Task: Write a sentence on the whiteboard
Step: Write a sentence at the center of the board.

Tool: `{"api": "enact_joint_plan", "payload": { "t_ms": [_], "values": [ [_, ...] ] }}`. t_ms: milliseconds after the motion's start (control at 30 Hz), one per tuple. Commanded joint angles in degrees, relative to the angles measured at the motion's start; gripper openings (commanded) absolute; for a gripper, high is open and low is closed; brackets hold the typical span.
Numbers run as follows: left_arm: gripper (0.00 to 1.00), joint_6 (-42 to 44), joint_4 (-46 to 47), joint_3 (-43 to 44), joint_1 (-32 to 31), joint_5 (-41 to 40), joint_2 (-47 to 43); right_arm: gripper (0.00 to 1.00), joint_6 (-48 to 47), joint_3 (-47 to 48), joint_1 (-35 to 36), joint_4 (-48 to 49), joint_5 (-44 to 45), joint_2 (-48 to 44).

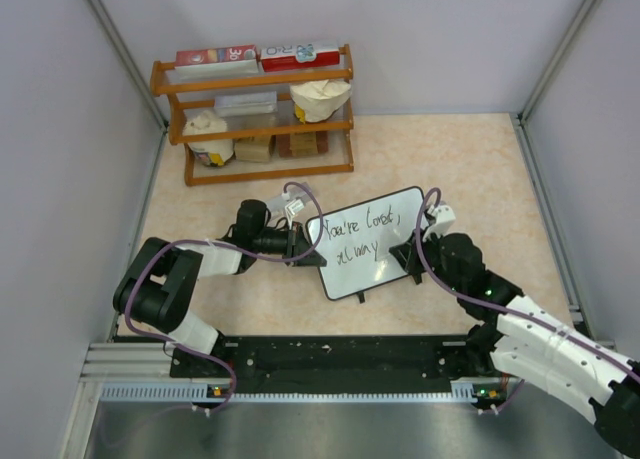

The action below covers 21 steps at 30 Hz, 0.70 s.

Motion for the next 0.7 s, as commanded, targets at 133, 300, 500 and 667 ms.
{"api": "enact_joint_plan", "payload": {
  "t_ms": [133,300,500,667],
  "values": [
    [0.00,2.37,-1.13,-0.37,-0.43,-0.64,-0.42,0.00,0.81,0.02,-0.59,-0.48,-4.07,-3.32],
    [0.00,2.37,-1.13,-0.37,-0.43,-0.64,-0.42,0.00,0.72,2.13,-0.59,-0.48,-3.20,-5.52],
    [0.00,2.37,-1.13,-0.46,-0.52,-0.64,-0.42,0.00,-0.34,4.76,-0.68,0.04,2.16,-3.95],
    [0.00,2.37,-1.13,-0.46,-0.43,-0.64,-0.50,0.00,-0.78,6.35,-2.52,1.45,2.43,-1.84]
  ]
}}
